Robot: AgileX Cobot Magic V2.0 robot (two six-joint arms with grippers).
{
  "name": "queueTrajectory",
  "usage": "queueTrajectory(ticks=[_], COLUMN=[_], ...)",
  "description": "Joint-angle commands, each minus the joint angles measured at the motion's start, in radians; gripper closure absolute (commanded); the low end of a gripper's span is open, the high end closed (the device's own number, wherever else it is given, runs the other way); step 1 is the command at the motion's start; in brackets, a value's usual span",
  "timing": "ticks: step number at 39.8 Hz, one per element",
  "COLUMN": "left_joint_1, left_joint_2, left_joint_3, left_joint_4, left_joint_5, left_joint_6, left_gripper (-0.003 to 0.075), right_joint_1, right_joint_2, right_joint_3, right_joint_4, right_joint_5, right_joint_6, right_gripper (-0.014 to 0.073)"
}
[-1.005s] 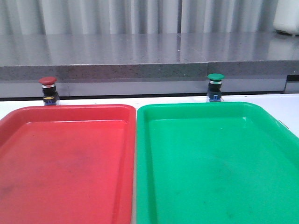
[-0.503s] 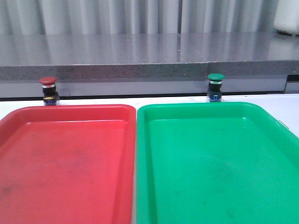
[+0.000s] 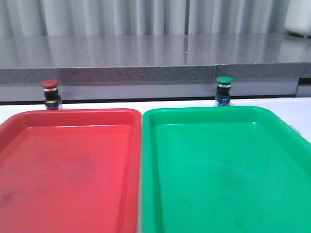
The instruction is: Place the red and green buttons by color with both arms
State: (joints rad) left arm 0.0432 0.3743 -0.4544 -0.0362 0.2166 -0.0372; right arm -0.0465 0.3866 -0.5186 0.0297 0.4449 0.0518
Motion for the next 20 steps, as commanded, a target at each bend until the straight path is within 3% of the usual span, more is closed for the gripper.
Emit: queueTrajectory(ticks=[1,5,8,12,20], left_joint_1=[0.001,0.001,0.001,0.001,0.001], left_joint_2=[0.014,0.014,0.014,0.014,0.014], left_joint_3=[-0.037,-0.037,-0.037,-0.037,-0.037], left_joint_4=[-0.007,-0.007,-0.007,-0.007,-0.007], left_joint_5=[-0.076,-0.076,-0.076,-0.076,-0.089], left_joint_6=[0.002,0.002,0.002,0.002,0.002], left_gripper=[0.0420,0.0169,0.0051,0.0029,0.0029], right_joint_1=[0.002,0.002,0.002,0.002,0.002], right_joint_2=[0.014,0.014,0.014,0.014,0.014], right_joint_3=[-0.036,-0.036,-0.036,-0.036,-0.036], right_joint_4=[-0.001,-0.001,-0.001,-0.001,-0.001], right_joint_5=[-0.084,-0.086,-0.086,-0.084,-0.084], right_joint_6=[-0.003,-0.003,-0.003,-0.003,-0.003], right_gripper=[0.0460,0.0225,0.0074,0.0001,0.0004])
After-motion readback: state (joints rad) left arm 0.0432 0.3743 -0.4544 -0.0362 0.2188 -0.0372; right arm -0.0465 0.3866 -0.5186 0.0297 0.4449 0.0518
